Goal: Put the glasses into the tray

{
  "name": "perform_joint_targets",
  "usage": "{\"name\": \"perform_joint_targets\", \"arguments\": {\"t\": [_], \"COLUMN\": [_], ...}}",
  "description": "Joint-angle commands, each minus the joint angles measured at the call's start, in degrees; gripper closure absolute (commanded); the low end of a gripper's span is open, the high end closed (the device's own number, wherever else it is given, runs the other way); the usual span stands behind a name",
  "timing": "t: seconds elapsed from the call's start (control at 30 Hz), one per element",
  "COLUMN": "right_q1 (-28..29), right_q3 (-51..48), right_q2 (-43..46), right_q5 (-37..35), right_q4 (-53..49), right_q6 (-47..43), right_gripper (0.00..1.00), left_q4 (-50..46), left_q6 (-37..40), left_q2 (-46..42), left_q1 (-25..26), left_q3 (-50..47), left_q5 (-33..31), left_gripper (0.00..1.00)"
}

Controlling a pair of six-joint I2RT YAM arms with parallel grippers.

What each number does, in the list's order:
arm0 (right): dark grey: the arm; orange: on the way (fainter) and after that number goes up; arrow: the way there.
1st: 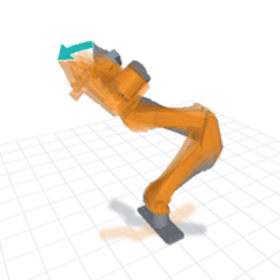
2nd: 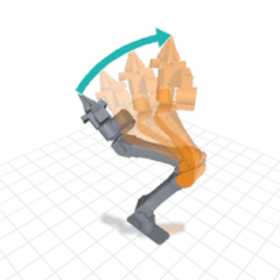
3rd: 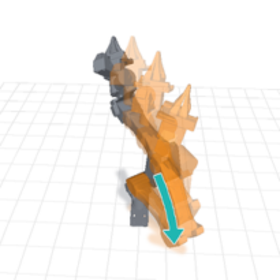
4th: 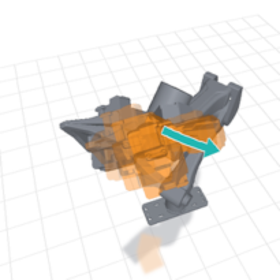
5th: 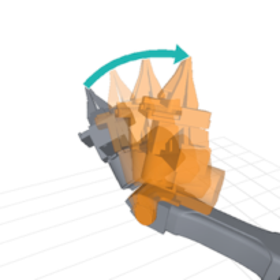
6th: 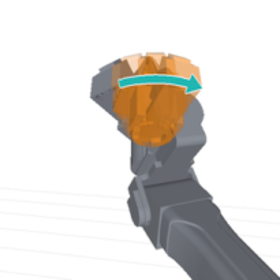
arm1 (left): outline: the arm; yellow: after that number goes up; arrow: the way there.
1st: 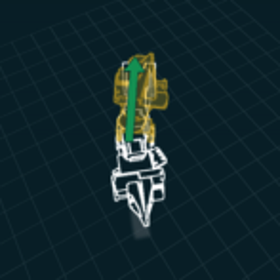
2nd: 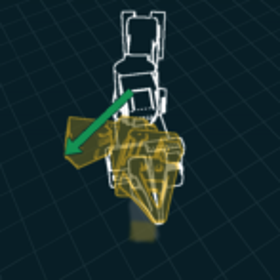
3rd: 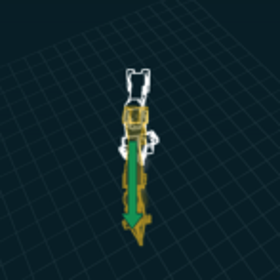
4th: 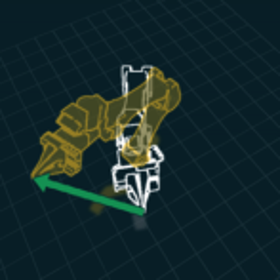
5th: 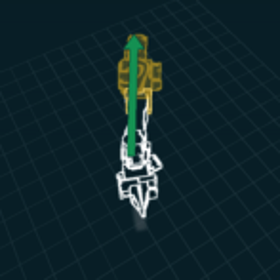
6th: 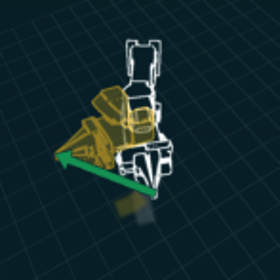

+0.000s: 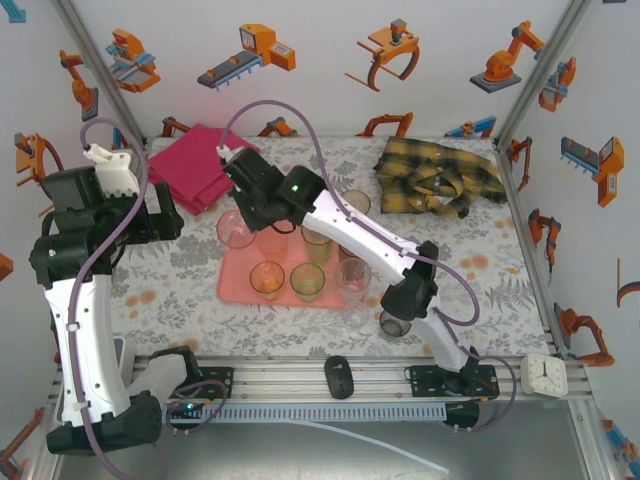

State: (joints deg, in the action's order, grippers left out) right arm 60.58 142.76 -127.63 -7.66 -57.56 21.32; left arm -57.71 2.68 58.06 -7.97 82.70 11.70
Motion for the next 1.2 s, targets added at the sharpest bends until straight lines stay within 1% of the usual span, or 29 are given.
{"name": "perform_joint_targets", "arguments": {"t": [0.0, 0.17, 0.3, 0.47, 0.63, 0.97, 1.17], "right_q1": [0.86, 1.59, 1.82, 1.89, 1.95, 2.13, 2.81], "right_q3": [-1.19, -1.35, -1.34, -1.16, -0.82, 1.12, 1.30], "right_q2": [-0.54, -2.38, -3.83, -5.67, -7.18, -10.08, -11.35], "right_q5": [1.86, 3.34, 3.27, 3.53, 3.93, 3.45, 1.13], "right_q4": [2.85, 2.78, 2.63, 2.21, 1.99, 0.53, 0.16], "right_q6": [2.70, 3.93, 4.62, 5.09, 4.88, 4.66, 3.18], "right_gripper": [1.00, 1.00, 1.00, 1.00, 1.00, 1.00, 1.00], "left_q4": [0.03, -0.10, -2.71, -2.33, -1.72, -1.88, -0.56], "left_q6": [-2.41, -2.37, -3.53, -3.12, -3.28, -2.66, -3.46], "left_q2": [1.17, 1.26, 1.55, 0.48, 0.23, 0.60, -0.58], "left_q1": [-0.77, -1.12, -1.83, -2.99, -3.55, -3.74, -4.10], "left_q3": [-0.26, 1.01, 2.56, 2.11, 1.44, 2.10, 0.67], "left_q5": [-1.64, -0.51, -3.81, -6.75, -3.64, -1.13, -0.81], "left_gripper": [0.02, 0.02, 0.02, 0.03, 0.03, 0.03, 0.03]}}
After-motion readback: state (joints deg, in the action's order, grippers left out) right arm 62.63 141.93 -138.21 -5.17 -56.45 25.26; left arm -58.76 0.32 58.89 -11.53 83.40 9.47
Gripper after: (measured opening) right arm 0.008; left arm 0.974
